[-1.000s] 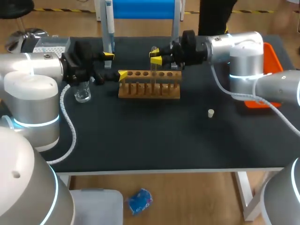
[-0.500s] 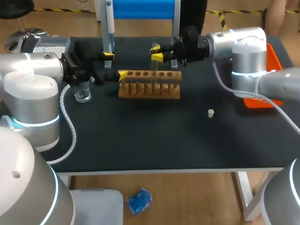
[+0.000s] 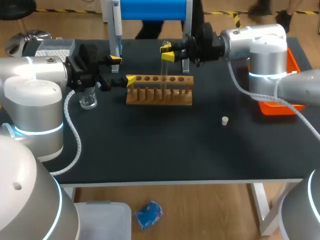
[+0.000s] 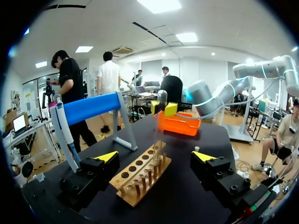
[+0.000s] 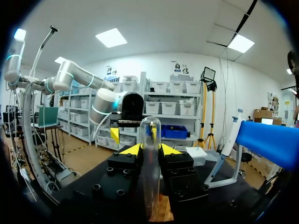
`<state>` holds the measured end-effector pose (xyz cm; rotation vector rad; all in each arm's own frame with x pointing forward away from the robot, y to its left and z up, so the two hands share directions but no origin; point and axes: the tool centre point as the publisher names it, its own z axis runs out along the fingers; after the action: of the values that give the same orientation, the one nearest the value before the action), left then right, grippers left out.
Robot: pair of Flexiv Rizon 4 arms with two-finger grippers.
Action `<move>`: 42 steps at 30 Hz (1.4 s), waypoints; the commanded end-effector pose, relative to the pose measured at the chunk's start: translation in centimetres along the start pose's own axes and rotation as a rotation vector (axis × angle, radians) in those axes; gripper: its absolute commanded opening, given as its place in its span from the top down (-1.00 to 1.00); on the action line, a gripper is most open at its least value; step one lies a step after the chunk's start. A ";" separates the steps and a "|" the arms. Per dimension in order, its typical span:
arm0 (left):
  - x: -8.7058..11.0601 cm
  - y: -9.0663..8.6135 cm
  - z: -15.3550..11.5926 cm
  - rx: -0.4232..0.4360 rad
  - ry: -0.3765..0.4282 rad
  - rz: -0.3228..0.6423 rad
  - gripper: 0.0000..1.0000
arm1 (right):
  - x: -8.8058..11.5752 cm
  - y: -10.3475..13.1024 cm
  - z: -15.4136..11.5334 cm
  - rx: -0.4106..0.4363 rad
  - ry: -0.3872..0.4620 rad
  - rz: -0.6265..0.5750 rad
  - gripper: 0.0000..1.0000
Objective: Invert the test tube, pick up the pipette, mount the tip to pipette, aspirate from beaker and dispense into the tube, eject the tip, return the pipette, and cap with the stopper.
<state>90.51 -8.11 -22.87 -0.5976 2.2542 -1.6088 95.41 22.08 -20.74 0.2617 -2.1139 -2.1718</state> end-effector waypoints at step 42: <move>0.1 0.1 0.1 0.002 -0.004 0.001 -1.00 | -1.1 8.2 -2.5 -0.038 -0.064 1.056 1.00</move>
<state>90.50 -8.11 -22.88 -0.5978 2.2533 -1.6092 95.43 19.24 -12.92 -0.0648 -2.0348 -2.0427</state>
